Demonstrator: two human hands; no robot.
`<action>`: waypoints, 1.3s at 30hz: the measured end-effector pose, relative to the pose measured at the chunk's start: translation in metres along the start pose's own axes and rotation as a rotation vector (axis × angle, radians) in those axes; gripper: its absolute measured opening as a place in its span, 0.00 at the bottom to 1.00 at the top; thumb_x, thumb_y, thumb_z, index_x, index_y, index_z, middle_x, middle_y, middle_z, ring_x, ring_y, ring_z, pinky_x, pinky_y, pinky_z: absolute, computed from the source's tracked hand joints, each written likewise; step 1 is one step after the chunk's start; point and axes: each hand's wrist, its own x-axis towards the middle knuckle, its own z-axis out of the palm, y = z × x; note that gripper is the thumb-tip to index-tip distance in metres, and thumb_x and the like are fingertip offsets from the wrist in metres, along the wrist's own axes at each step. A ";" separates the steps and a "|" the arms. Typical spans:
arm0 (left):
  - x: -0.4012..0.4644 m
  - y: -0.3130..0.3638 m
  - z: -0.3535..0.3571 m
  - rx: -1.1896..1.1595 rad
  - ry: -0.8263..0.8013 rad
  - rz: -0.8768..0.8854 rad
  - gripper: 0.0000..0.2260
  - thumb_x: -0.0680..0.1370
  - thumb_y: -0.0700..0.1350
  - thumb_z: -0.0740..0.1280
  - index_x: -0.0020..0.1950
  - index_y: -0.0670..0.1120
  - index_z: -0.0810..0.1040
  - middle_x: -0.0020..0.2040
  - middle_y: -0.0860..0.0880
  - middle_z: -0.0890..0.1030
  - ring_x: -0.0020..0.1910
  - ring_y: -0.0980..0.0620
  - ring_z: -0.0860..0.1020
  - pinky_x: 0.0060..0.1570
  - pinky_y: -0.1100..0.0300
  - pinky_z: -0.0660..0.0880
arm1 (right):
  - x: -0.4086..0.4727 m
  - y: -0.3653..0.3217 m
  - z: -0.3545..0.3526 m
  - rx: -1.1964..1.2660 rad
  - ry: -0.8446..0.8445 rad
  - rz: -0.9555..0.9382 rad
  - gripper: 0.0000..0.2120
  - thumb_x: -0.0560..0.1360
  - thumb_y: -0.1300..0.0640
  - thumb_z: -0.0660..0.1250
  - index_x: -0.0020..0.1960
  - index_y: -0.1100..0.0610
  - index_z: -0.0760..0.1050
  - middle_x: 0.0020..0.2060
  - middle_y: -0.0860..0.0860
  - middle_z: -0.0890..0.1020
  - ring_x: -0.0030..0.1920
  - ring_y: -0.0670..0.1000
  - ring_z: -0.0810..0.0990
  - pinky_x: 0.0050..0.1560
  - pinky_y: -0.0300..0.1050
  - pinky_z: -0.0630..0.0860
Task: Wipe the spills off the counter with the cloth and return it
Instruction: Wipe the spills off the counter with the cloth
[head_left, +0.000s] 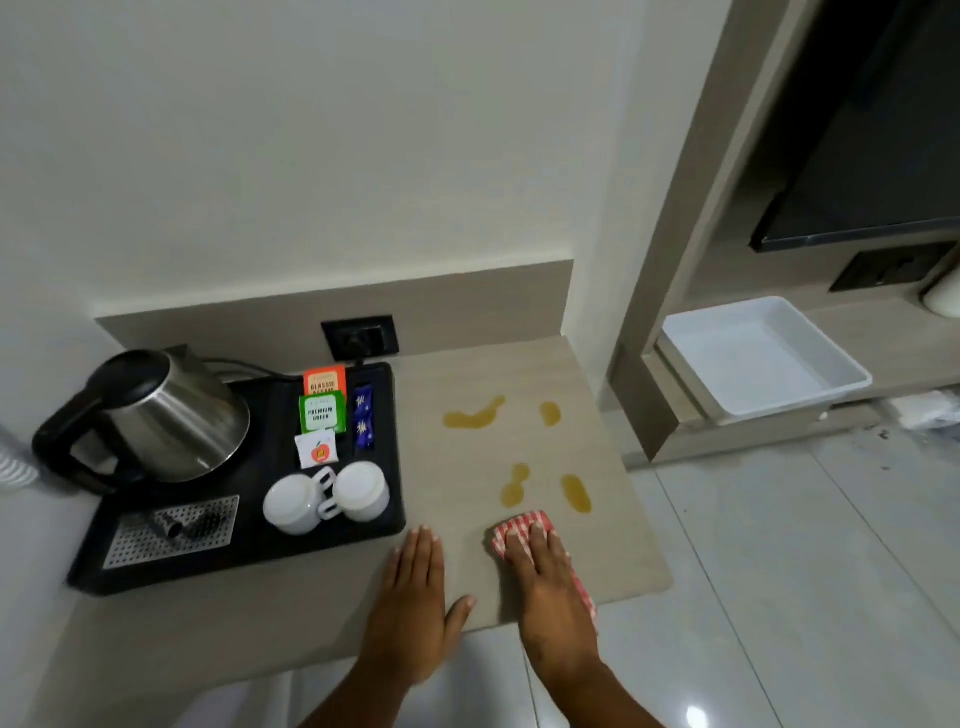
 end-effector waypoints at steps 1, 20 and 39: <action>0.002 -0.006 0.002 -0.004 0.011 0.019 0.41 0.78 0.66 0.53 0.78 0.35 0.65 0.79 0.36 0.66 0.79 0.38 0.64 0.77 0.52 0.41 | -0.002 0.001 0.003 -0.031 -0.016 0.000 0.35 0.81 0.64 0.55 0.79 0.40 0.45 0.82 0.50 0.43 0.81 0.55 0.40 0.73 0.48 0.39; 0.048 -0.009 0.021 0.015 -0.023 0.095 0.48 0.78 0.73 0.44 0.81 0.35 0.43 0.83 0.35 0.45 0.83 0.39 0.42 0.81 0.42 0.45 | 0.081 0.053 -0.028 0.018 0.151 0.015 0.22 0.79 0.69 0.60 0.71 0.57 0.72 0.74 0.58 0.71 0.79 0.62 0.57 0.79 0.58 0.56; 0.050 -0.010 0.027 -0.055 0.057 0.090 0.46 0.79 0.73 0.47 0.82 0.37 0.47 0.84 0.38 0.49 0.83 0.41 0.44 0.81 0.41 0.51 | 0.128 0.079 -0.037 -0.103 0.116 -0.134 0.20 0.82 0.60 0.57 0.72 0.55 0.69 0.73 0.55 0.71 0.77 0.61 0.61 0.79 0.57 0.56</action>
